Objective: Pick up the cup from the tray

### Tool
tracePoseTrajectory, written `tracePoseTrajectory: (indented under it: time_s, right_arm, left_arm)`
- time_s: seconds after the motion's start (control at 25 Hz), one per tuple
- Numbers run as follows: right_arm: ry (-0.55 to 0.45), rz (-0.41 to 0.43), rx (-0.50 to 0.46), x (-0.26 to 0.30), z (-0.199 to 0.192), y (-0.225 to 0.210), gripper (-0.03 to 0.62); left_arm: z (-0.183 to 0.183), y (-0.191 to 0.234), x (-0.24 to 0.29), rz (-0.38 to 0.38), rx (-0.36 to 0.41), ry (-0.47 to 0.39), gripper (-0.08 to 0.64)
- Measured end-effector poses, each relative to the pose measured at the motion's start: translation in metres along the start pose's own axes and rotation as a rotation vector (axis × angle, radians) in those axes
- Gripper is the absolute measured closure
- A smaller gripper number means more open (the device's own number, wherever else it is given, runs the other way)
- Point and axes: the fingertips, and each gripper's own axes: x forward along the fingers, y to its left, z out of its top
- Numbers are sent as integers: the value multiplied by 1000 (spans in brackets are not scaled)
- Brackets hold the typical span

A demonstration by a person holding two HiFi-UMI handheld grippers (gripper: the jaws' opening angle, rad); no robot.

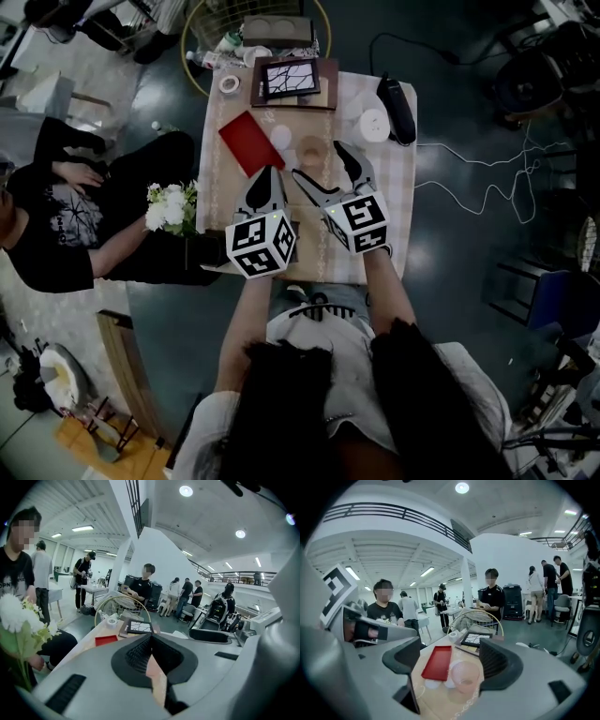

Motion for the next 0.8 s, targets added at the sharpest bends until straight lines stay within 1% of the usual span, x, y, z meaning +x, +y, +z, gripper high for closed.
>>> tracePoseTrajectory:
  time_s: [0.08,0.2,0.24,0.36,0.48,0.56,0.64,0.72,0.8]
  right_arm:
    - [-13,-4,17,-7,5,3,190]
    - [-24,-19,18,-17,11,7,200]
    - [-26,-29,14,-20,13,9,227]
    - [-36,-63,8,-27,17,13,355]
    - [-33,-75,-3,-32,19,19,410]
    - [-33,-86,-5,-36,22,24,482]
    - [-38,-105,0,-40,24,26,538]
    - [-47,-121,8,-43,25,27,575]
    - [-53,-123,14,-45,25,32,581]
  left_arm:
    - [2,-5,-5,-9,11,-11,551]
    - [3,-11,-14,-19,29,-22,551]
    - [3,-13,-16,-23,34,-25,551]
    - [3,-17,-23,-33,44,-34,551]
    - [3,-20,-28,-44,57,-42,551]
    - [4,-24,-32,-52,71,-48,551]
    - [4,-27,-35,-62,83,-52,551]
    - [3,-29,-38,-69,86,-54,551]
    - [2,-31,-41,-75,86,-57,551]
